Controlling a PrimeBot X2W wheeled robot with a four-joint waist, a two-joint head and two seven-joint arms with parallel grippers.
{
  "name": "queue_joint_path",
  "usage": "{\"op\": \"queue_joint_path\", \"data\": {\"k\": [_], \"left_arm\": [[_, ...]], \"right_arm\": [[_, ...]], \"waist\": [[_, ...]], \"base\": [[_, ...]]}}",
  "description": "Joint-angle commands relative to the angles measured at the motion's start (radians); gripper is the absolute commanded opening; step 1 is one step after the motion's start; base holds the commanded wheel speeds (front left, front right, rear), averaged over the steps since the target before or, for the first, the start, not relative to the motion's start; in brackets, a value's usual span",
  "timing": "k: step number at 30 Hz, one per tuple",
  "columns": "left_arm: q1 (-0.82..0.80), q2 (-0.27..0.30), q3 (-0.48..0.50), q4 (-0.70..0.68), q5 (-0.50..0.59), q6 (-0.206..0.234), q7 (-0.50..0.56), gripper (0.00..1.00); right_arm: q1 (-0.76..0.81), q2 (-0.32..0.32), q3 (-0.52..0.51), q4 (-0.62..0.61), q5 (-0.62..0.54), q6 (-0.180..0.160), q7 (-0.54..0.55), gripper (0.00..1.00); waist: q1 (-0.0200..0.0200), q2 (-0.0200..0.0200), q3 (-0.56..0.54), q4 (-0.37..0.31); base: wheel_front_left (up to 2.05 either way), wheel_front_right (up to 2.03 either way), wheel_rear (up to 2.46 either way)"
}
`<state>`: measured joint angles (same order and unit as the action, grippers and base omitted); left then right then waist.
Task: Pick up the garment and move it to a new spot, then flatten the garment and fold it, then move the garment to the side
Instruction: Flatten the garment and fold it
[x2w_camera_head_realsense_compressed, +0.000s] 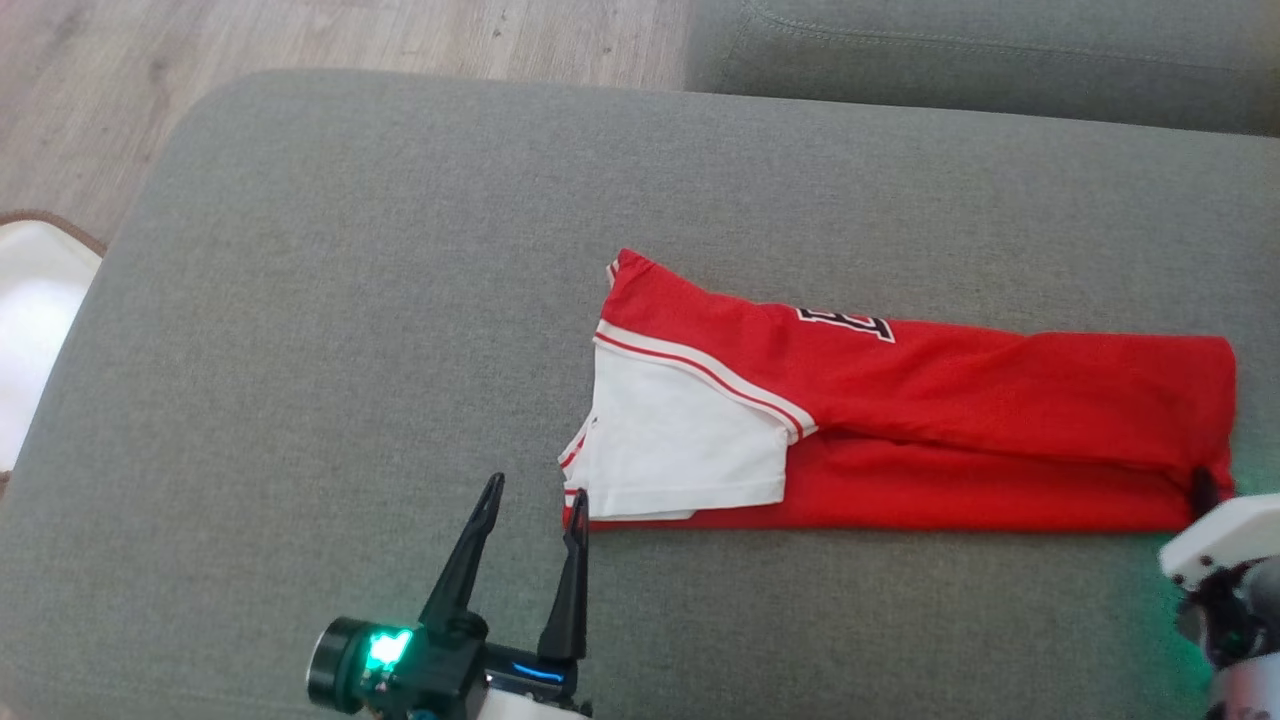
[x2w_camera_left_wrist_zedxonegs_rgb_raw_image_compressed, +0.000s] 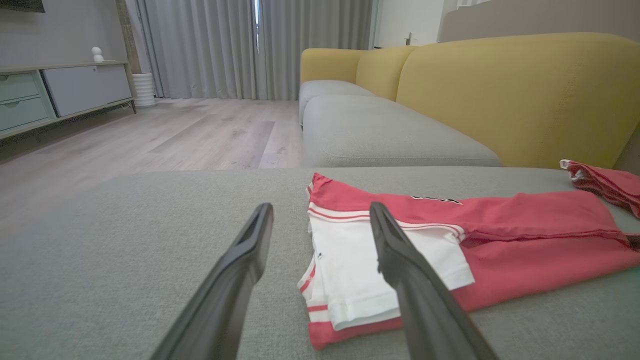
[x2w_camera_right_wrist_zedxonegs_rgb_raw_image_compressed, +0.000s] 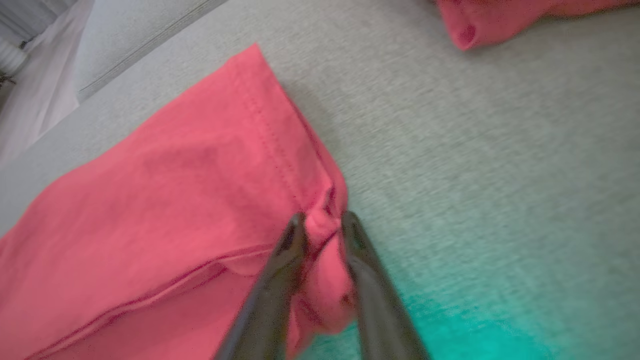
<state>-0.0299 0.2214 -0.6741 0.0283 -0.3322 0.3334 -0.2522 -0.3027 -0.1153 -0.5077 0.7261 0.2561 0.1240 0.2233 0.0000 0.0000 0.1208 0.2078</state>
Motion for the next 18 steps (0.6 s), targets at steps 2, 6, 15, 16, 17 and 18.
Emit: {"op": "queue_joint_path", "data": {"k": [2, 6, 15, 16, 17, 18], "left_arm": [[-0.006, -0.013, 0.050, -0.023, 0.019, -0.013, -0.009, 1.00], [0.008, -0.021, 0.077, -0.020, 0.039, -0.030, -0.009, 1.00], [0.032, -0.040, 0.123, -0.009, 0.070, -0.067, -0.009, 1.00], [0.035, -0.042, 0.128, -0.008, 0.073, -0.070, -0.009, 1.00], [0.038, -0.043, 0.132, -0.007, 0.076, -0.074, -0.009, 1.00], [0.040, -0.043, 0.136, -0.006, 0.080, -0.077, -0.009, 1.00]], "right_arm": [[0.002, 0.026, 0.055, 0.003, 0.020, 0.007, 0.022, 0.00], [0.011, 0.016, 0.070, -0.029, 0.035, 0.007, -0.026, 0.00], [0.065, -0.112, 0.062, -0.111, 0.109, 0.007, -0.072, 0.00], [0.073, -0.129, 0.061, -0.122, 0.122, 0.007, -0.076, 0.00], [0.078, -0.142, 0.065, -0.139, 0.134, 0.007, -0.081, 0.00], [0.082, -0.151, 0.069, -0.155, 0.146, 0.007, -0.084, 0.00]], "waist": [[0.0000, 0.0000, -0.006, -0.005], [0.0000, 0.0000, -0.016, -0.020], [0.0000, 0.0000, -0.036, -0.069], [0.0000, 0.0000, -0.038, -0.074], [0.0000, 0.0000, -0.039, -0.077], [0.0000, 0.0000, -0.041, -0.081]], "base": [[0.00, 0.00, 0.00], [0.00, 0.00, 0.00], [0.00, 0.00, 0.00], [0.00, 0.00, 0.00], [0.00, 0.00, 0.00], [0.00, 0.00, 0.00]]}}
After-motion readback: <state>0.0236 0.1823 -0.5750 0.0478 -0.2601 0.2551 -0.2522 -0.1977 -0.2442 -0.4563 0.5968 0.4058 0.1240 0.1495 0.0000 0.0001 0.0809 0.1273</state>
